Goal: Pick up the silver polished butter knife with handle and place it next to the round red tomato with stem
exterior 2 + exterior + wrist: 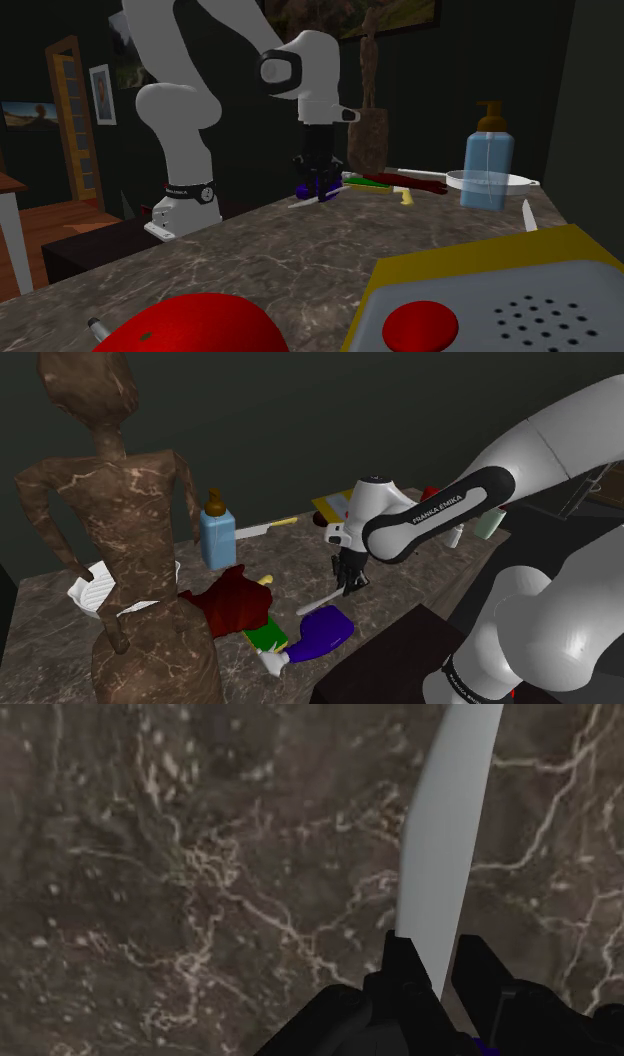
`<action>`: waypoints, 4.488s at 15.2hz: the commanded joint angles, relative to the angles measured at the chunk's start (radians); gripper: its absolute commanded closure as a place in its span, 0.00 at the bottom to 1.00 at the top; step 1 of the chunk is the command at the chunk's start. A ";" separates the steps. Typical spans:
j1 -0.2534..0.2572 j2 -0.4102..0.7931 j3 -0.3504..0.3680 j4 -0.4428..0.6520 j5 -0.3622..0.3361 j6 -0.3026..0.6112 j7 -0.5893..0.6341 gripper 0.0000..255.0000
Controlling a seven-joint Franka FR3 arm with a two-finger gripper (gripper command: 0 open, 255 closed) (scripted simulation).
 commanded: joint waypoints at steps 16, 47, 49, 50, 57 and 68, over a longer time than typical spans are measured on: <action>-0.012 -0.202 0.022 0.107 -0.011 -0.309 0.016 1.00; -0.237 -0.205 -0.389 0.328 -0.231 -0.492 -0.491 1.00; -0.243 -0.170 -0.436 0.365 -0.235 -0.487 -0.547 1.00; -0.245 -0.150 -0.460 0.385 -0.235 -0.484 -0.575 1.00; -0.237 -0.014 -0.601 0.489 -0.200 -0.440 -0.740 1.00; -0.216 0.079 -0.657 0.403 -0.161 -0.273 -0.777 1.00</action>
